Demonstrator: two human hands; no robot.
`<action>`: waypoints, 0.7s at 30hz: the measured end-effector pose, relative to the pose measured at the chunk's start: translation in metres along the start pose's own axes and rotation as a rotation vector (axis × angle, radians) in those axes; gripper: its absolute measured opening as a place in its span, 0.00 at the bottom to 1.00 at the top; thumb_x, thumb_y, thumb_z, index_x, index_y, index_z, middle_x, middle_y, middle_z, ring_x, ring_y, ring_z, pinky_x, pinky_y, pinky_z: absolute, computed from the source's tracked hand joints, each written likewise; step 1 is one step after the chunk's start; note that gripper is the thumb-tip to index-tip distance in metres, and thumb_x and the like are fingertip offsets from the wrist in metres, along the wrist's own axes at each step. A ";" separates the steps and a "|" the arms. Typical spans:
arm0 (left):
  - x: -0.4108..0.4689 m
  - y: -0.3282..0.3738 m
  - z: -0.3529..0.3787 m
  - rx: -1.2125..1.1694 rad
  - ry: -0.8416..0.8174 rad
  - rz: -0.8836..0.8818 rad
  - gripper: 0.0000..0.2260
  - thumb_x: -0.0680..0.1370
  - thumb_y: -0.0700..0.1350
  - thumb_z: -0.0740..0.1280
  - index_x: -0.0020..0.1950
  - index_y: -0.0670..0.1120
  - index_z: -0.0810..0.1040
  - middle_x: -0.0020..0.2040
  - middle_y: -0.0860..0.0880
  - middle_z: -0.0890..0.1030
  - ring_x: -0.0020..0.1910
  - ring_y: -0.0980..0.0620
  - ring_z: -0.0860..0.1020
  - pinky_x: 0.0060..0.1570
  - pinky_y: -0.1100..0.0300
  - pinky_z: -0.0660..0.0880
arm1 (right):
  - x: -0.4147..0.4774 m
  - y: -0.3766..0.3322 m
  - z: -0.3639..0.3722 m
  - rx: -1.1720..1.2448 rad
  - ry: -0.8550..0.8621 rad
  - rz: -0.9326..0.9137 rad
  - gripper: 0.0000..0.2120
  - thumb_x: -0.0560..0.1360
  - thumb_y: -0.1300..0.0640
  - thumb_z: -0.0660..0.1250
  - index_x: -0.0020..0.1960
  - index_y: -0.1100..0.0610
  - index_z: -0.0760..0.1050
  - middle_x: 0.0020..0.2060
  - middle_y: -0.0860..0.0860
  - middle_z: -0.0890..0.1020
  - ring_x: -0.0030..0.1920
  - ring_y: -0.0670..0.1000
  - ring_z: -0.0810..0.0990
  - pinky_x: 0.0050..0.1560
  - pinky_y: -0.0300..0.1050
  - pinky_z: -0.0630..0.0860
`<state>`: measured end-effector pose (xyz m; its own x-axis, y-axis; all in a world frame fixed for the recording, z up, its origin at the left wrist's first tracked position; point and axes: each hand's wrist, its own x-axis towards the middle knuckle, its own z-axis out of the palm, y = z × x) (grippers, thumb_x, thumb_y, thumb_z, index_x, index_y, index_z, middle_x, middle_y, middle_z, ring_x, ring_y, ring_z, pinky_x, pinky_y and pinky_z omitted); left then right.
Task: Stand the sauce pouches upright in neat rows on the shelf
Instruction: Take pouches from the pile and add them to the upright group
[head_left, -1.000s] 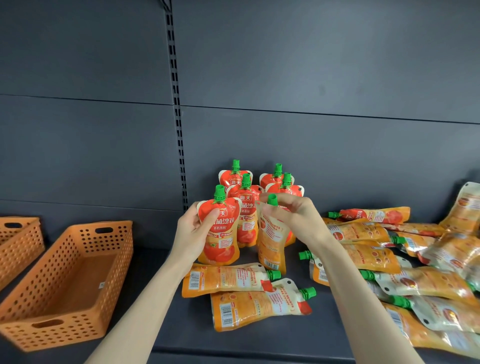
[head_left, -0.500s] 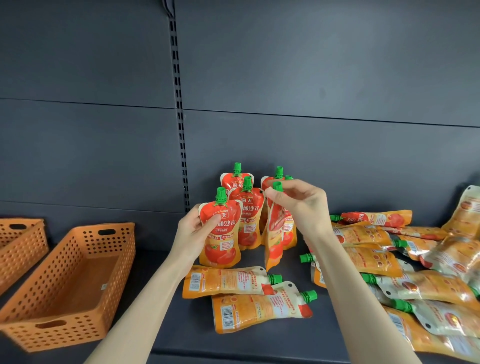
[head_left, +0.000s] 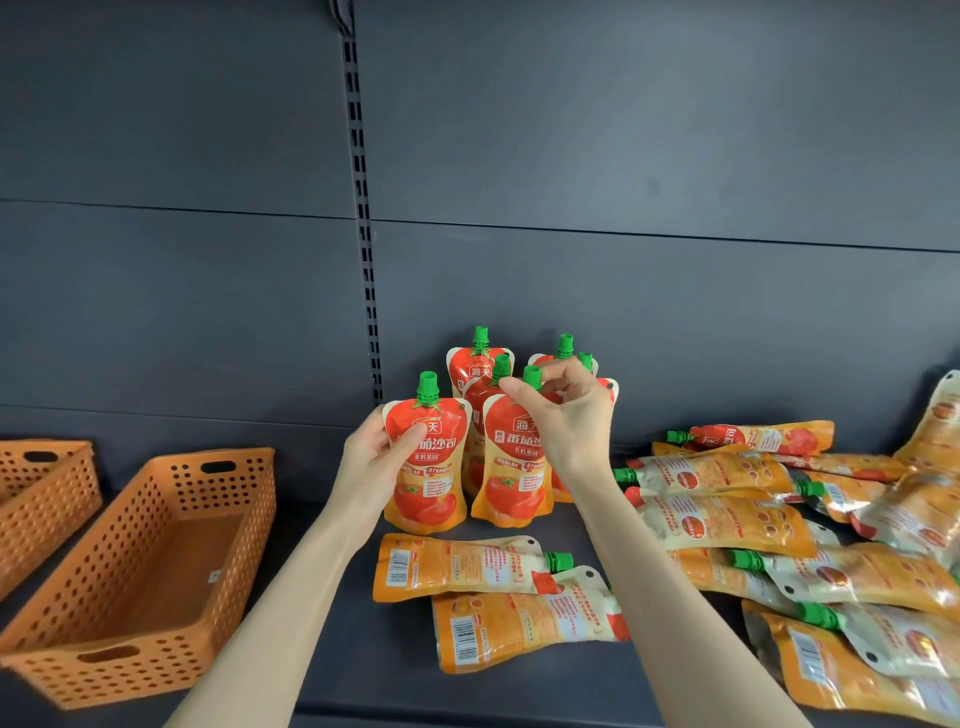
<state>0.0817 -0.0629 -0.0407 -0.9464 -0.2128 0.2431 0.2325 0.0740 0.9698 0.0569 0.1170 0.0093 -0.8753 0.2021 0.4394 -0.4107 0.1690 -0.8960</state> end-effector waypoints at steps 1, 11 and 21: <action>0.000 -0.001 0.001 -0.013 -0.004 -0.013 0.14 0.76 0.48 0.66 0.61 0.50 0.74 0.55 0.52 0.80 0.56 0.53 0.78 0.53 0.56 0.76 | -0.001 0.002 0.003 -0.020 -0.006 -0.001 0.10 0.67 0.52 0.76 0.40 0.54 0.76 0.38 0.47 0.81 0.41 0.48 0.80 0.40 0.40 0.78; -0.005 -0.013 0.006 -0.010 -0.053 -0.054 0.15 0.75 0.46 0.68 0.60 0.56 0.71 0.55 0.57 0.79 0.55 0.57 0.77 0.48 0.62 0.74 | -0.010 0.022 -0.010 -0.246 -0.162 -0.046 0.20 0.73 0.54 0.70 0.63 0.52 0.70 0.62 0.48 0.74 0.56 0.42 0.71 0.52 0.35 0.72; 0.000 -0.013 0.006 0.045 -0.084 -0.039 0.16 0.76 0.45 0.67 0.61 0.55 0.70 0.53 0.59 0.78 0.52 0.60 0.77 0.46 0.66 0.73 | -0.007 0.023 -0.011 -0.345 -0.165 -0.087 0.22 0.74 0.55 0.68 0.66 0.53 0.68 0.64 0.51 0.73 0.56 0.43 0.68 0.50 0.35 0.68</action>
<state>0.0776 -0.0584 -0.0539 -0.9705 -0.1336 0.2009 0.1868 0.1109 0.9761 0.0563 0.1297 -0.0137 -0.8819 0.0201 0.4710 -0.3994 0.4990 -0.7691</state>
